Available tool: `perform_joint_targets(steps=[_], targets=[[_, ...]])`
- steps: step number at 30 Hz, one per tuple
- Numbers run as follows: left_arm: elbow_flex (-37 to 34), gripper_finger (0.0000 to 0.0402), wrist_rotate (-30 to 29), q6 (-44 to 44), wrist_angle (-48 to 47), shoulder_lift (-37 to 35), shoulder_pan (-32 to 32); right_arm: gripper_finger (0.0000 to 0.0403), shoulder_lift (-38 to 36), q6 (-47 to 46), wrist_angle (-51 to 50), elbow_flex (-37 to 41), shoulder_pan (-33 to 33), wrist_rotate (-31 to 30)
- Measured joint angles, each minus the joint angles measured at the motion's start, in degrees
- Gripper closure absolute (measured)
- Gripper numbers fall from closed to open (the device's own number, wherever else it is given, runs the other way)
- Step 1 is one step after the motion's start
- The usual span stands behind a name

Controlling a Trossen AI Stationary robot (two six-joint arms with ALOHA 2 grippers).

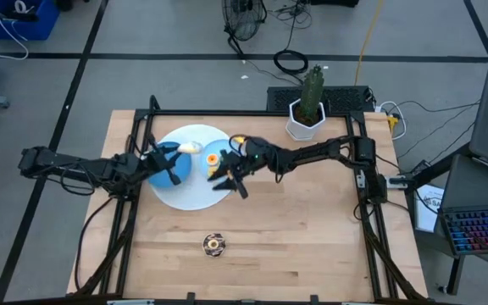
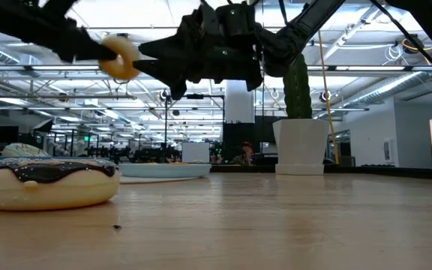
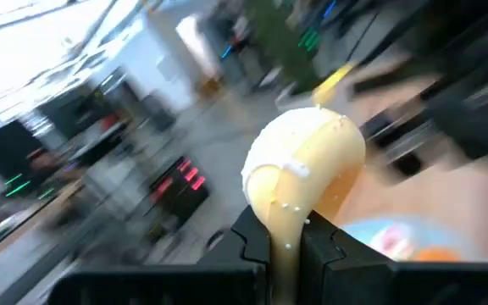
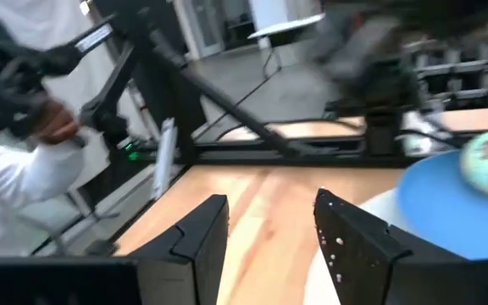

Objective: Pick & Place donuts
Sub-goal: Put the large white donut on the blue plate

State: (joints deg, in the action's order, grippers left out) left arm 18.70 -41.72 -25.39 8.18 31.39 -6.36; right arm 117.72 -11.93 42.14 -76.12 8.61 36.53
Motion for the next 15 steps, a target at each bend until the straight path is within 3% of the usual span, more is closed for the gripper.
perform_joint_targets(steps=[4, 8, 15], targets=[[0.00, 0.0383, -13.28, 2.15, -8.45, 0.08, -0.04, 0.0245, 0.04, 1.69, -1.80, 0.00, -0.30, 0.60], [-0.02, 0.0383, -25.62, 10.77, -17.88, 0.42, 0.01, 0.0247, 0.04, 2.23, -3.19, 0.00, 0.01, -0.20], [-0.03, 0.0384, -28.92, 25.24, -23.40, 5.10, 1.14, 0.0248, 0.01, 2.34, -3.18, 0.00, -0.10, -0.17]])
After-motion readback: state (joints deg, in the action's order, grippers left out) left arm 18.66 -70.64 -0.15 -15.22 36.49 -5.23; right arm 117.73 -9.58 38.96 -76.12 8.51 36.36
